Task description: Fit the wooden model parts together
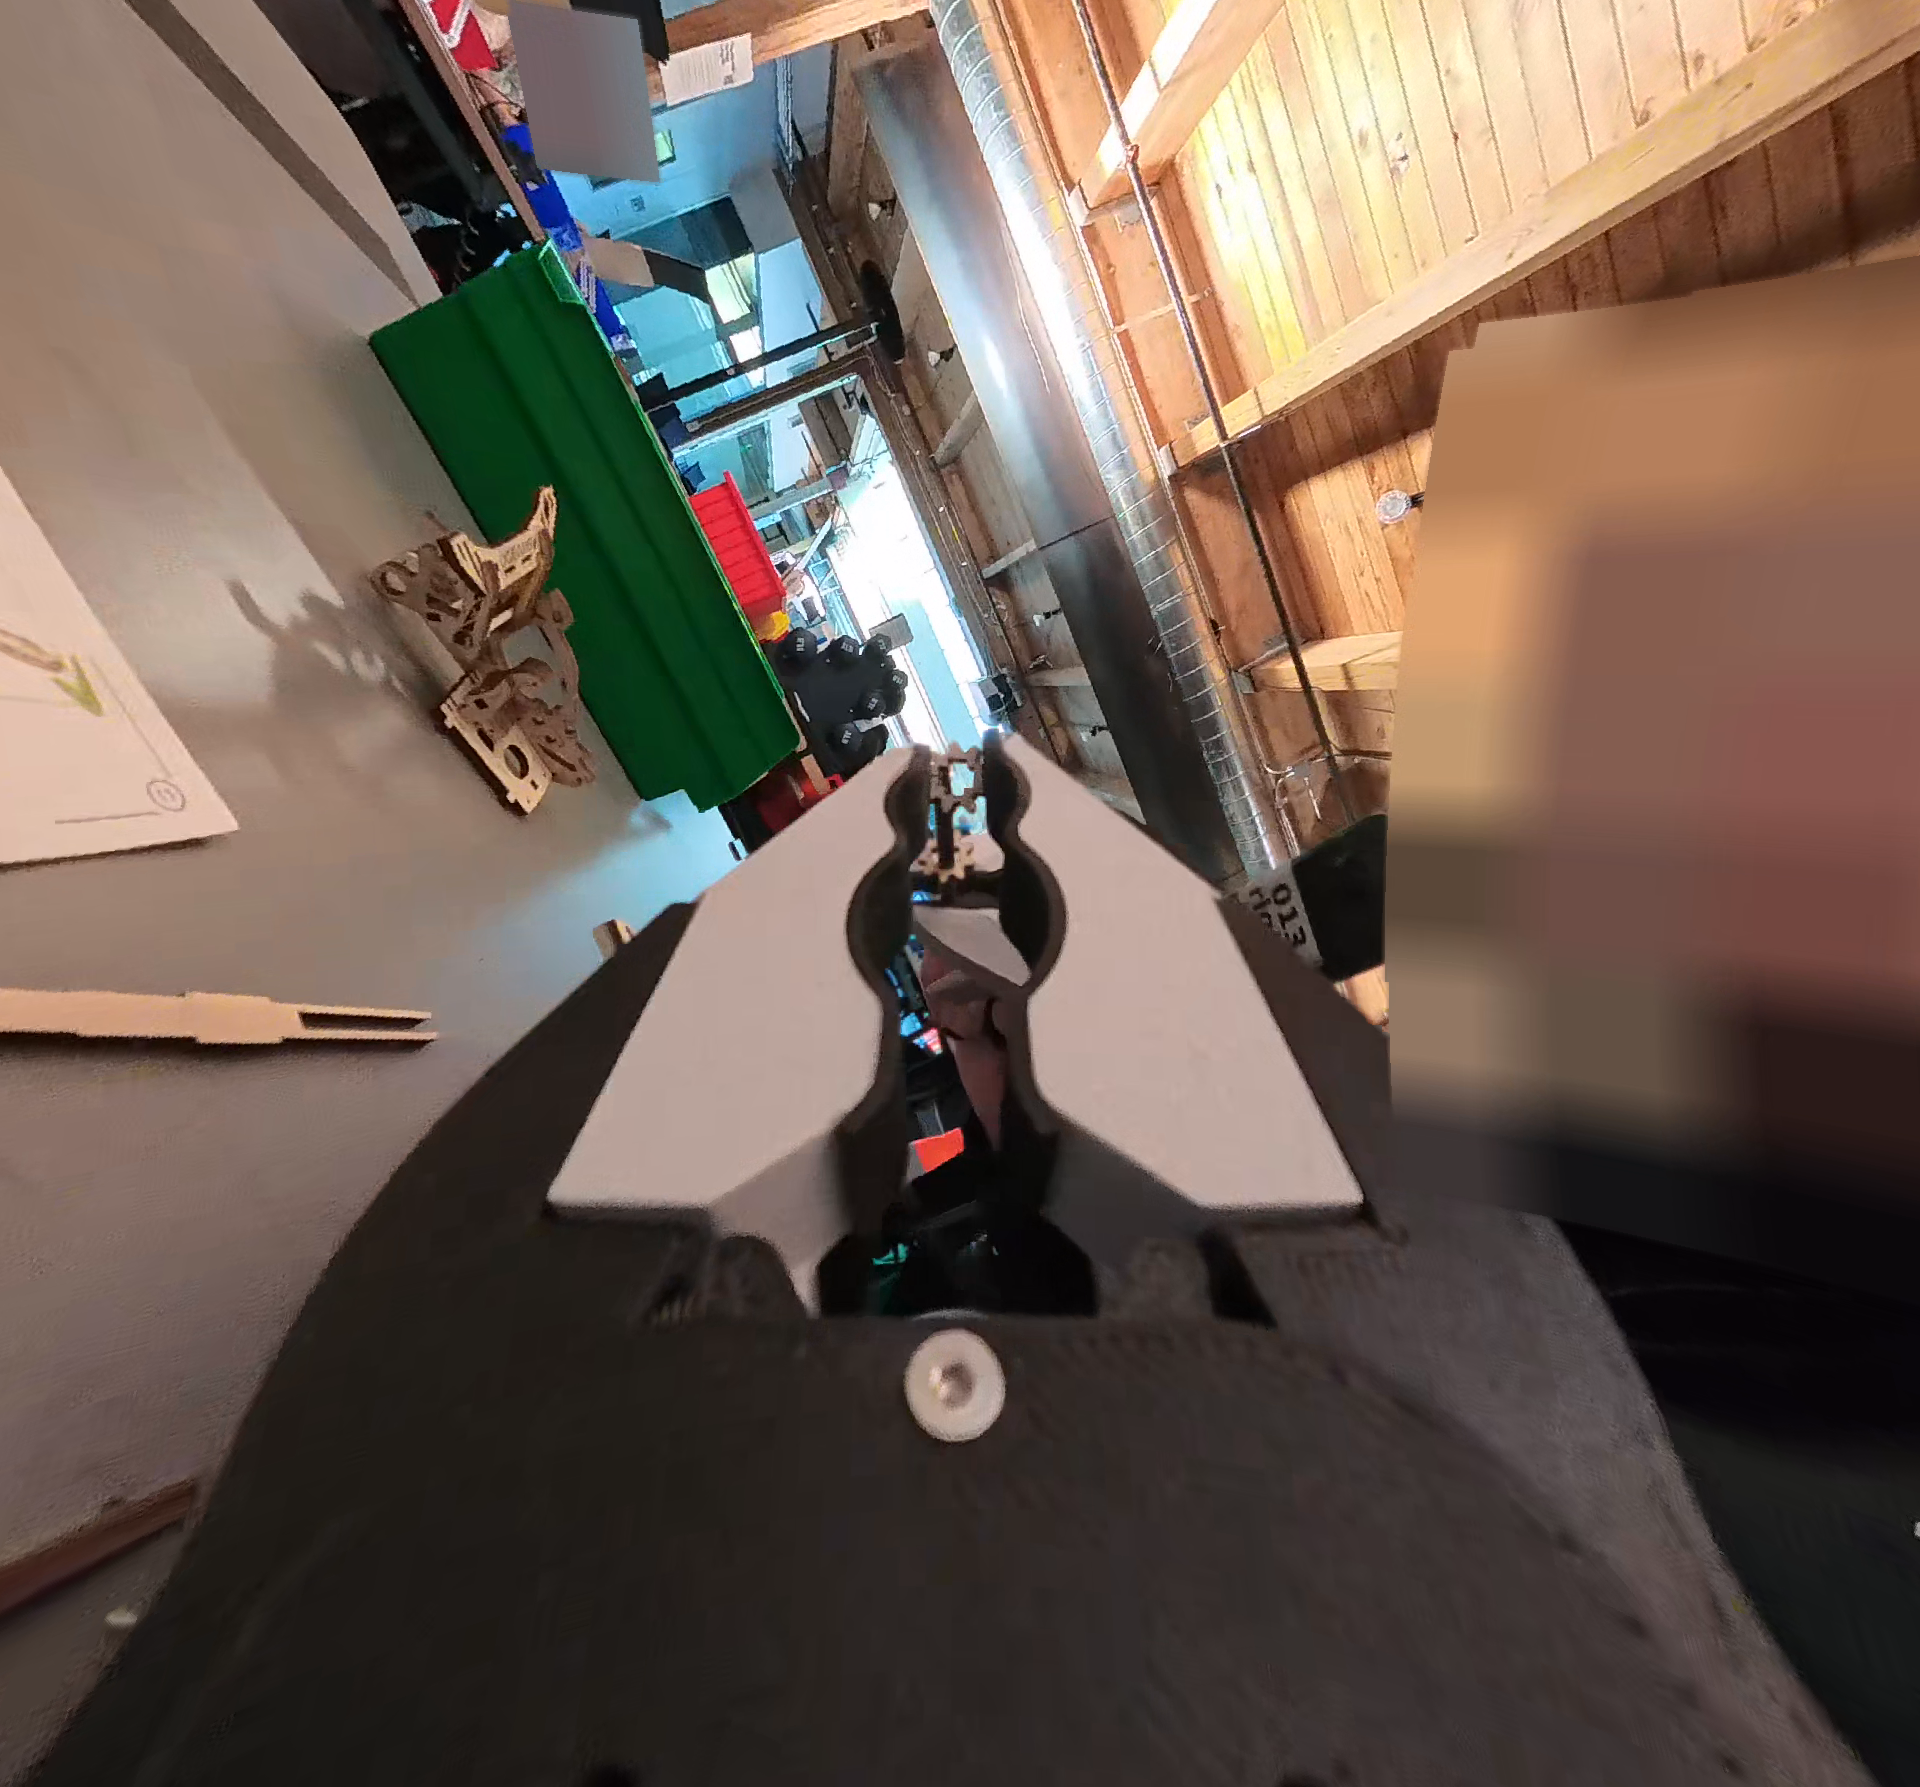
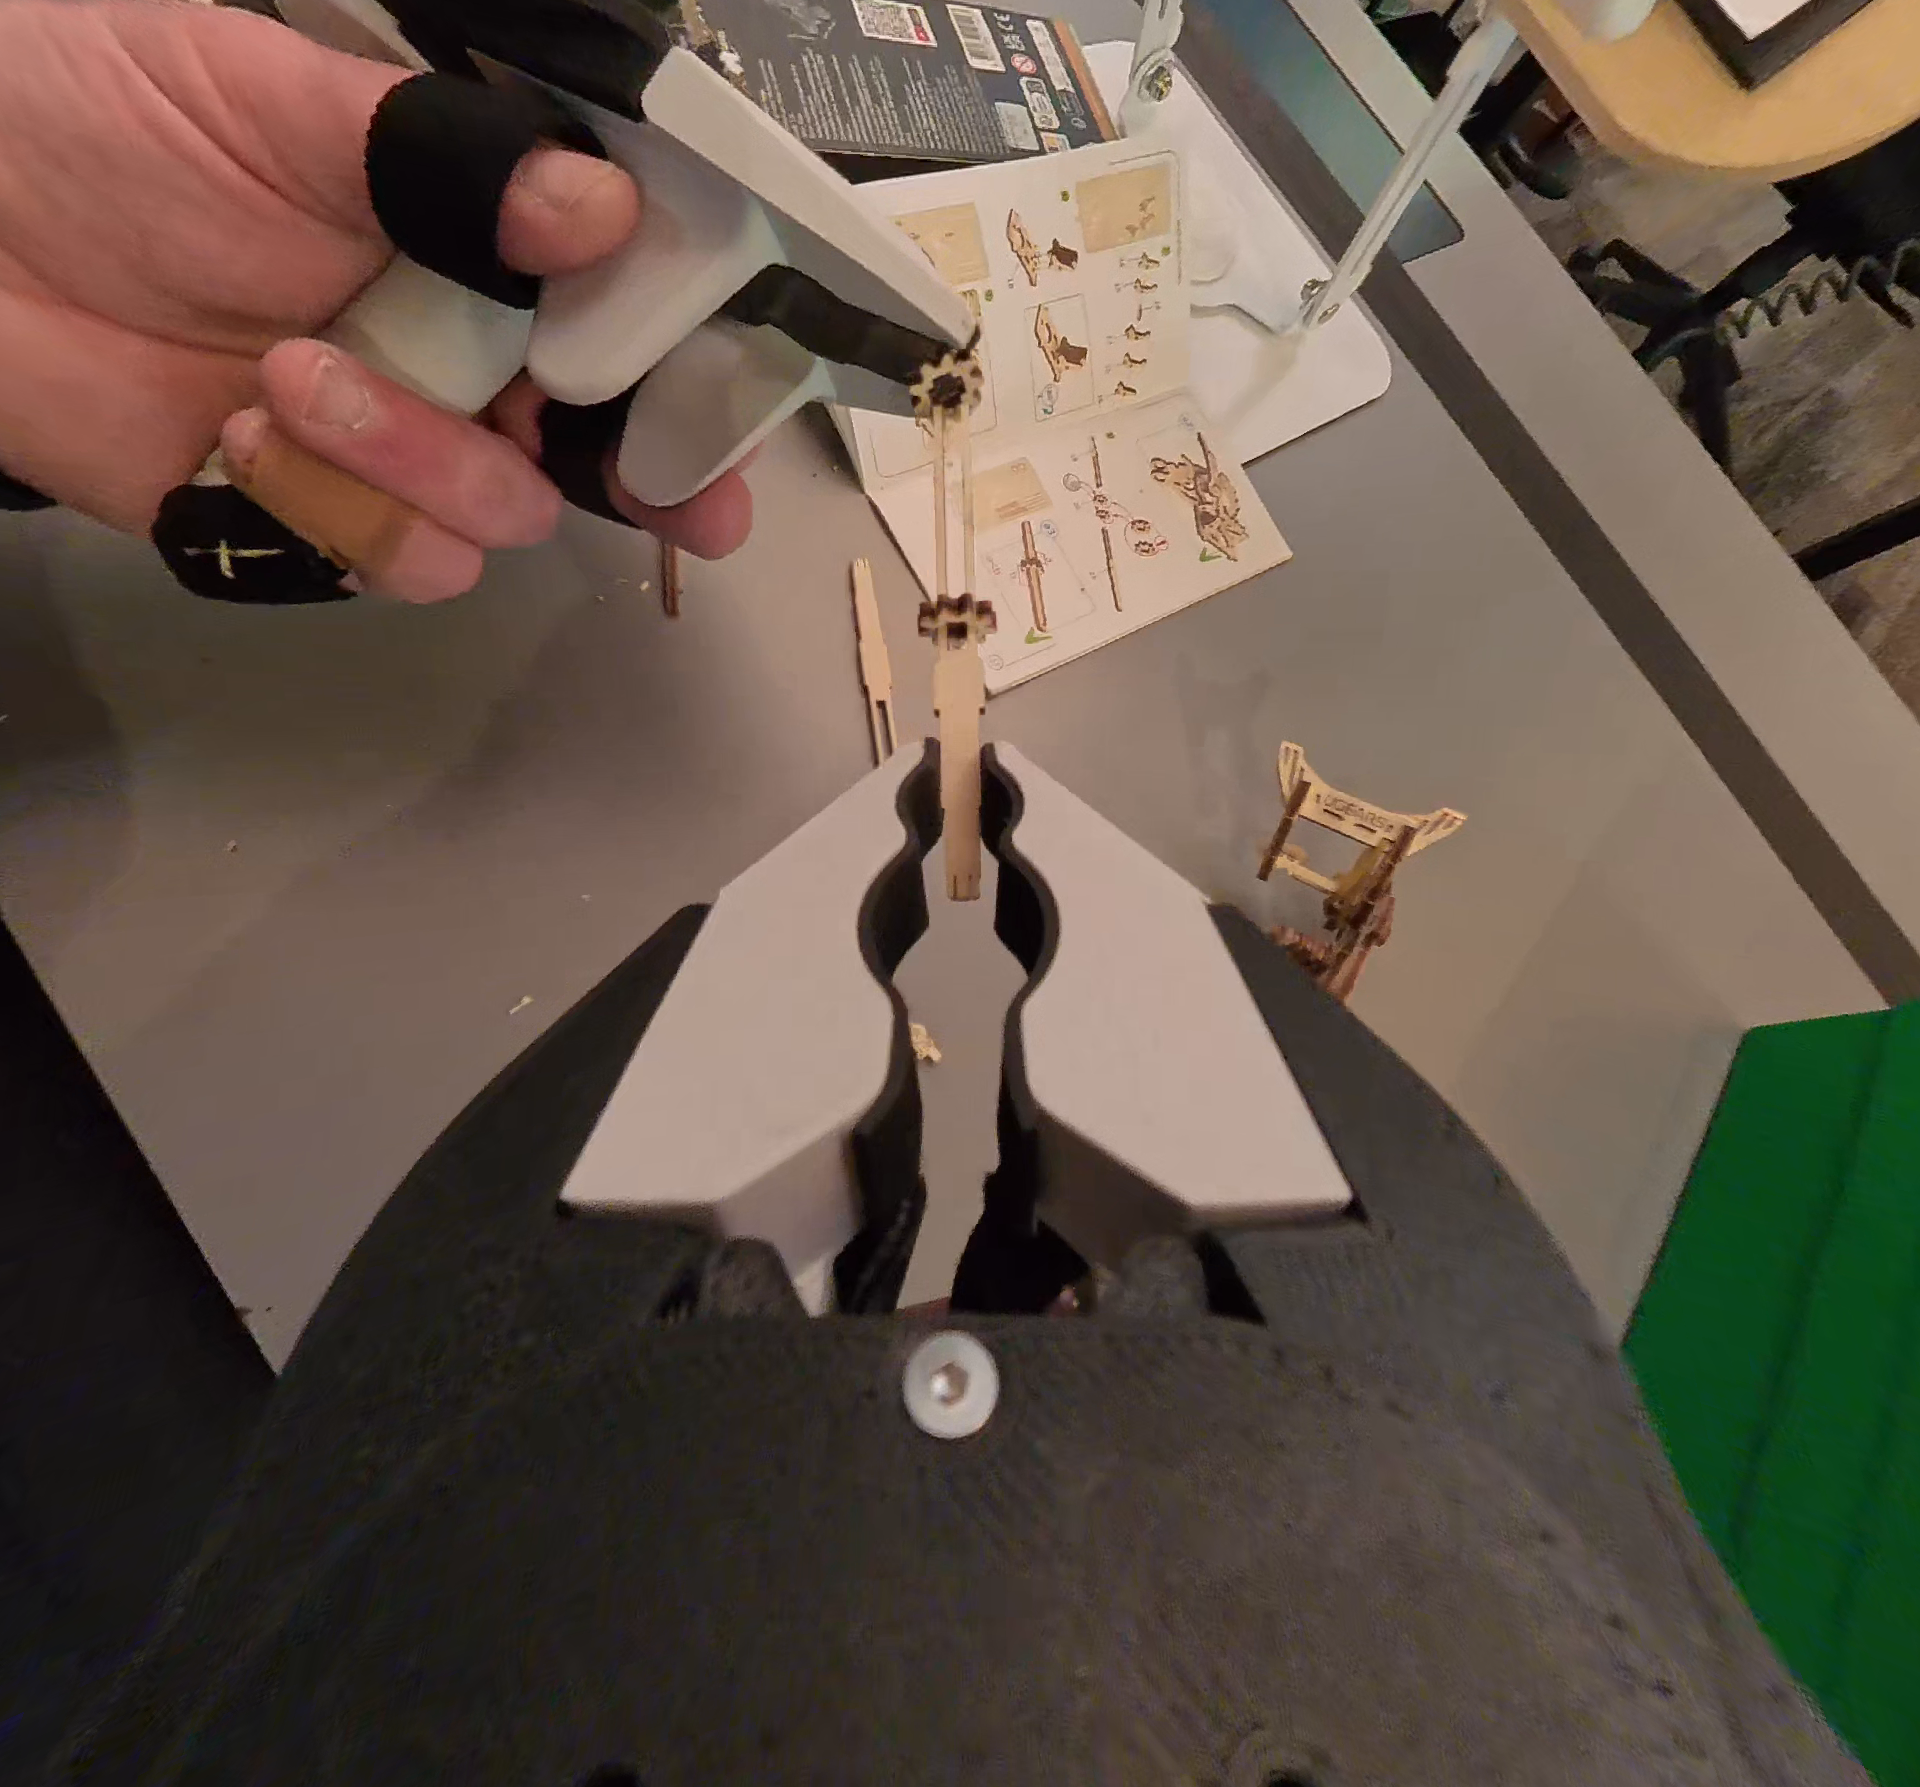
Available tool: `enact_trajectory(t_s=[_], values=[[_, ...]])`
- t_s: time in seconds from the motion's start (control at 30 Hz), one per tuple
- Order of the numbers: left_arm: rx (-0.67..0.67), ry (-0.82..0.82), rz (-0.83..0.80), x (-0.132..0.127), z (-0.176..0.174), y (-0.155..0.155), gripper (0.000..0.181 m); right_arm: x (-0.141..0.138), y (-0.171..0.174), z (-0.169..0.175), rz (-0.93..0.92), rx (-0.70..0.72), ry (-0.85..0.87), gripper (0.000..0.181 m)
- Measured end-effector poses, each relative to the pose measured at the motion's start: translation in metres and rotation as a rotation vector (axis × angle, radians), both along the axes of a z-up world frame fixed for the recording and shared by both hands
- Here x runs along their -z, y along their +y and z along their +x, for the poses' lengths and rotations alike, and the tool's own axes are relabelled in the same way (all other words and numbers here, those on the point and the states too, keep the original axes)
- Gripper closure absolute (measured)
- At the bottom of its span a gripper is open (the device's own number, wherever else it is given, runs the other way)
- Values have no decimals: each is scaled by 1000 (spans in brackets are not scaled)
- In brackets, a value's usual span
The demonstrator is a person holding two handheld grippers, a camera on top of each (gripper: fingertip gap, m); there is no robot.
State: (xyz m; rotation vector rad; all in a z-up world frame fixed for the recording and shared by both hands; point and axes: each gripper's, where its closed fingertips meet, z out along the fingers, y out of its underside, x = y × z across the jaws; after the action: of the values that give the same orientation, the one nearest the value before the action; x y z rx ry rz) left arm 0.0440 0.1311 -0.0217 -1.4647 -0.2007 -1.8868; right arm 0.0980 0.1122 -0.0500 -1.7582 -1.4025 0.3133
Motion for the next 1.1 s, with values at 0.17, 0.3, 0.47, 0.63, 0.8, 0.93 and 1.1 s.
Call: enact_trajectory(t_s=[0.17,0.3,0.47,0.63,0.8,0.93,1.1], values=[[-6,-3,-17,0,0,1,174,-4,1,1,59,4,-29,177],[-12,-6,-26,1,0,3,174,-4,1,1,81,3,-45,177],[-17,-16,-45,3,2,4,174,-4,2,2,81,10,-45,177],[-19,-20,-54,4,2,5,174,-2,2,3,97,12,-72,177],[-26,28,-53,5,3,5,174,-1,2,4,125,12,-118,177],[-26,68,-57,8,4,4,175,1,1,4,132,3,-143,177],[-25,136,-61,11,4,3,174,4,-1,4,139,-10,-174,177]])
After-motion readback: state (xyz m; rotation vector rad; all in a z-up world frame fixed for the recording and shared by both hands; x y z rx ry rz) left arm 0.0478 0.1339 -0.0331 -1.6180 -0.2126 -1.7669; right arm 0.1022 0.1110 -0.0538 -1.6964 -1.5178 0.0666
